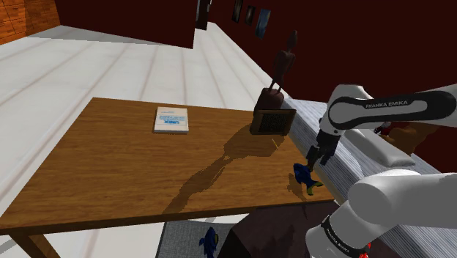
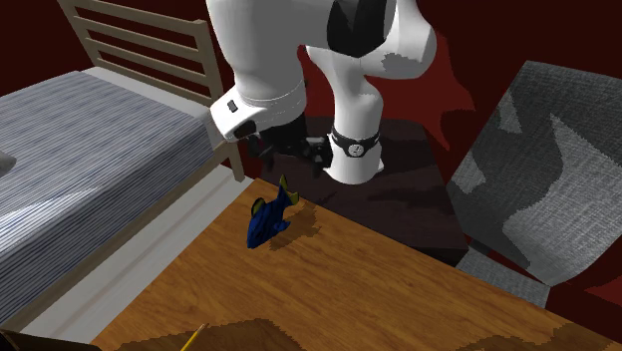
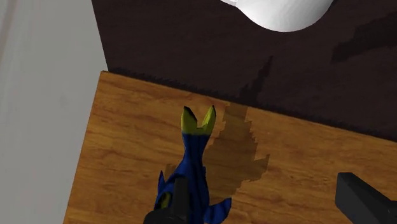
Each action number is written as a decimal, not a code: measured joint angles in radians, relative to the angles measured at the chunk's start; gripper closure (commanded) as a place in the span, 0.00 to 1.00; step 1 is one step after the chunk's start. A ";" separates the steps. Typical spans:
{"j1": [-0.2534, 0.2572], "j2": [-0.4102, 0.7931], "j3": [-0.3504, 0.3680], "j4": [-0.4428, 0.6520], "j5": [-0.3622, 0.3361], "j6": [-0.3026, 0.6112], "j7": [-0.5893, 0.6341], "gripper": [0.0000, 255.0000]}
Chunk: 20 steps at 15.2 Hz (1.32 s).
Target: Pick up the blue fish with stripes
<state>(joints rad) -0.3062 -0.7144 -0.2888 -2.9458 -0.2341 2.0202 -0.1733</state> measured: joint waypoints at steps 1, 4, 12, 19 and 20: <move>-0.017 0.029 -0.015 -0.006 -0.020 0.038 -0.005 0.00; -0.077 0.127 -0.065 -0.041 -0.089 0.176 -0.017 0.00; -0.083 0.304 -0.105 -0.063 -0.123 0.379 -0.013 0.00; -0.081 0.323 -0.107 -0.066 -0.123 0.401 -0.011 1.00; -0.081 0.323 -0.107 -0.066 -0.123 0.401 -0.011 1.00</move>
<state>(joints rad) -0.3870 -0.3916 -0.3954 -3.0118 -0.3571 2.4217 -0.1838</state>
